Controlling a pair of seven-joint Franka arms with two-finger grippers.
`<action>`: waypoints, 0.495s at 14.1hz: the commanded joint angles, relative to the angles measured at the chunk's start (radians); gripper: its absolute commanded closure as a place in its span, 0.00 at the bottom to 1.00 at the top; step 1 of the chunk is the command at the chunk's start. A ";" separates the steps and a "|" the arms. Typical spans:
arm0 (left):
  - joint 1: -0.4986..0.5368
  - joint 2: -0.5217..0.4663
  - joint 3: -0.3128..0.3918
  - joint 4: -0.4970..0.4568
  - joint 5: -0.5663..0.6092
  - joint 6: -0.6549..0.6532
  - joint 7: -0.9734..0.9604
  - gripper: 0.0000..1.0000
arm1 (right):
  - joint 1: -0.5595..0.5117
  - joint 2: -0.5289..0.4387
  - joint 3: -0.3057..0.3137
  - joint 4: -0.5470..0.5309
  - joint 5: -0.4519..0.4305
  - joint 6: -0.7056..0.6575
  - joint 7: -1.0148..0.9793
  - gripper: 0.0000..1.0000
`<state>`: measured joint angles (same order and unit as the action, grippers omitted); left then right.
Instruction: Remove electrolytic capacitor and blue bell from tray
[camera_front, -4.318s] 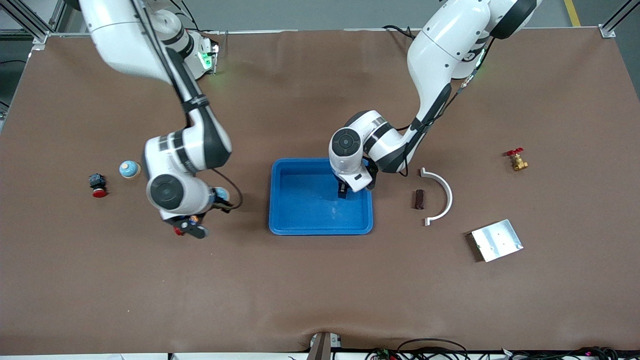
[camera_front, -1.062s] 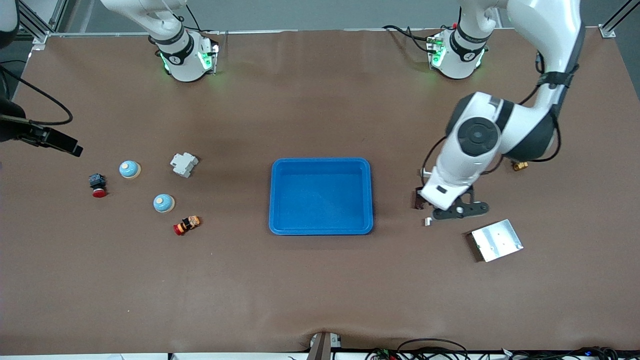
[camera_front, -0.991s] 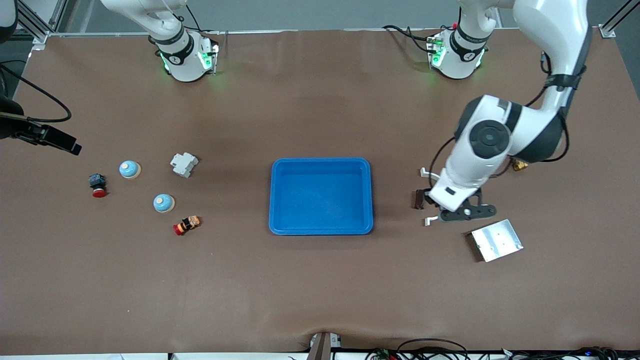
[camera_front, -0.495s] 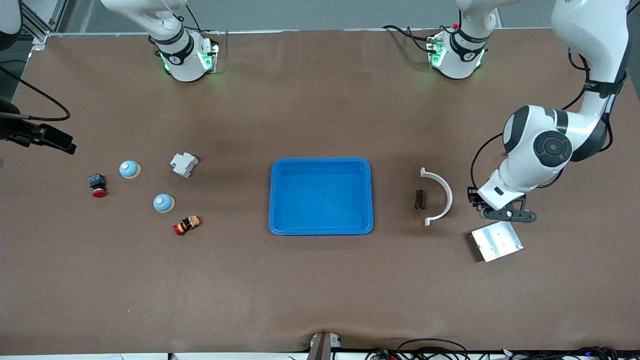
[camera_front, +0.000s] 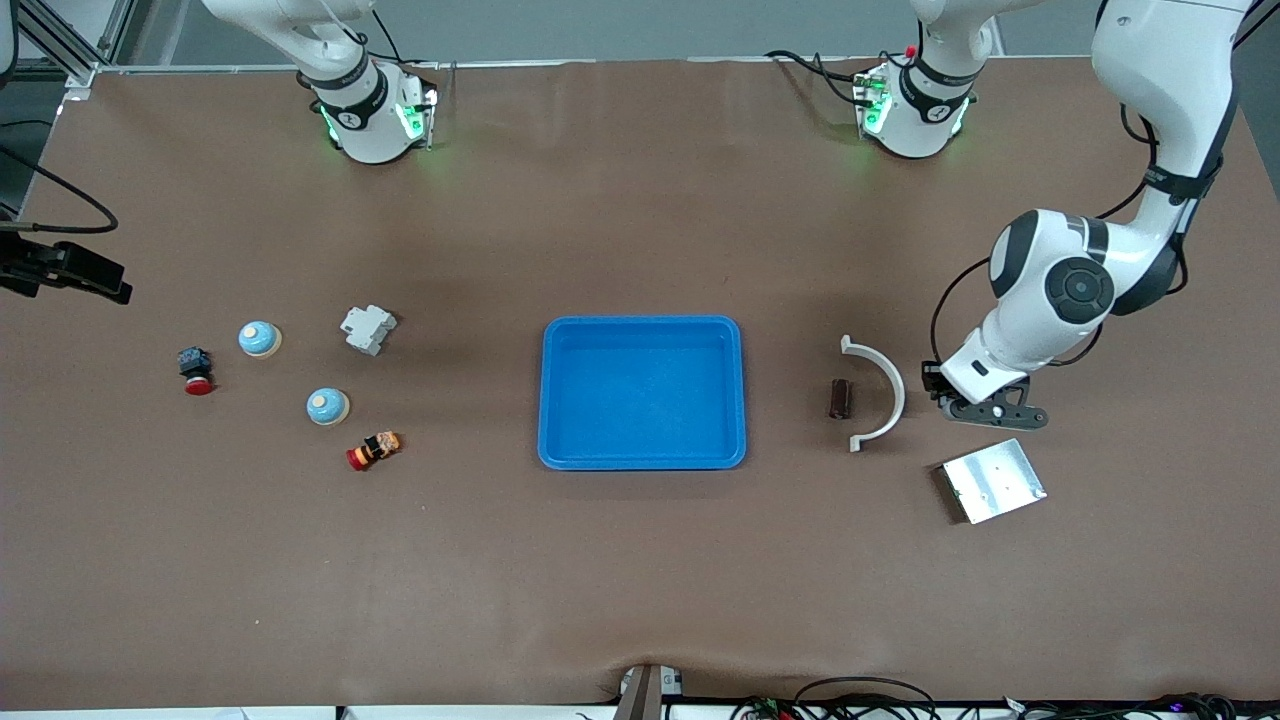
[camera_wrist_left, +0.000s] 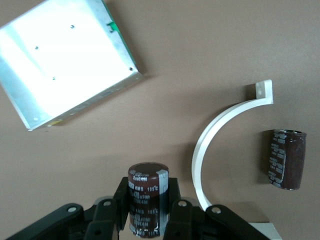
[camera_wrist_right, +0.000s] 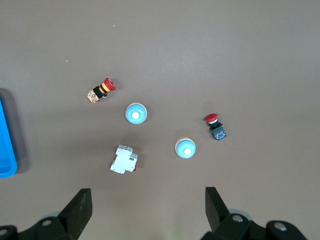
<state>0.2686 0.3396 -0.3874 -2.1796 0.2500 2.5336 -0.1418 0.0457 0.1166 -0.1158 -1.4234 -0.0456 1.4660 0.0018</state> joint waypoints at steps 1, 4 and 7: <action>0.027 -0.004 -0.013 -0.072 0.002 0.103 -0.007 1.00 | -0.015 0.000 0.011 0.000 -0.007 0.001 -0.017 0.00; 0.026 0.015 -0.010 -0.074 0.008 0.126 -0.013 1.00 | -0.013 0.000 0.013 0.000 0.001 0.002 -0.013 0.00; 0.026 0.028 -0.007 -0.074 0.009 0.131 -0.013 1.00 | -0.021 -0.002 0.011 -0.003 0.012 0.020 -0.011 0.00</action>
<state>0.2814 0.3678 -0.3871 -2.2424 0.2500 2.6424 -0.1474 0.0452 0.1167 -0.1149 -1.4248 -0.0434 1.4787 -0.0018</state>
